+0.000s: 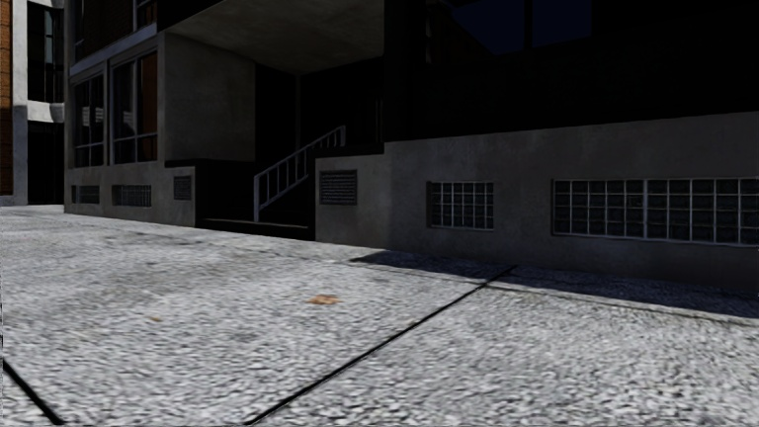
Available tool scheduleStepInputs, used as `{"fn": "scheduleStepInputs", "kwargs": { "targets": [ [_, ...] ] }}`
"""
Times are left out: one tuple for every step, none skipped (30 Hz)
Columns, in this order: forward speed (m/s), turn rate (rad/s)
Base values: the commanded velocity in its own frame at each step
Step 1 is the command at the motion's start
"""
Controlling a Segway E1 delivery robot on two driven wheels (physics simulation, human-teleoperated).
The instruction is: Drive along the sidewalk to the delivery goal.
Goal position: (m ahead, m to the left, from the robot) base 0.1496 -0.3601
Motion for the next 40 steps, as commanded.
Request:
{"fn": "scheduleStepInputs", "kwargs": {
  "targets": [
    [1.01,-0.41],
    [0.94,-0.42],
    [0.86,-0.42],
    [0.73,-0.42],
    [0.73,-0.42],
    [0.61,-0.42],
    [0.47,-0.40],
    [0.47,-0.40],
    [0.34,-0.36],
    [0.18,-0.21],
    [0.00,0.00],
    [0.00,0.00],
    [0.00,0.00],
    [0.00,0.00],
    [0.00,0.00],
    [0.00,0.00],
    [0.00,0.00],
    [0.00,0.00],
    [0.00,0.00],
    [0.00,0.00],
    [0.00,0.00],
    [0.00,0.00],
    [0.00,0.00],
    [0.00,0.00],
    [0.00,0.00],
    [0.00,0.00],
    [0.00,0.00],
    [0.00,0.00],
    [0.00,0.00],
    [0.00,0.00],
    [0.00,0.00],
    [0.00,0.00],
    [0.00,0.00],
    [0.00,0.00],
    [0.00,0.00],
    [0.00,0.00],
    [0.00,0.00],
    [0.00,0.00],
    [0.00,0.00],
    [0.00,0.00]
  ]
}}
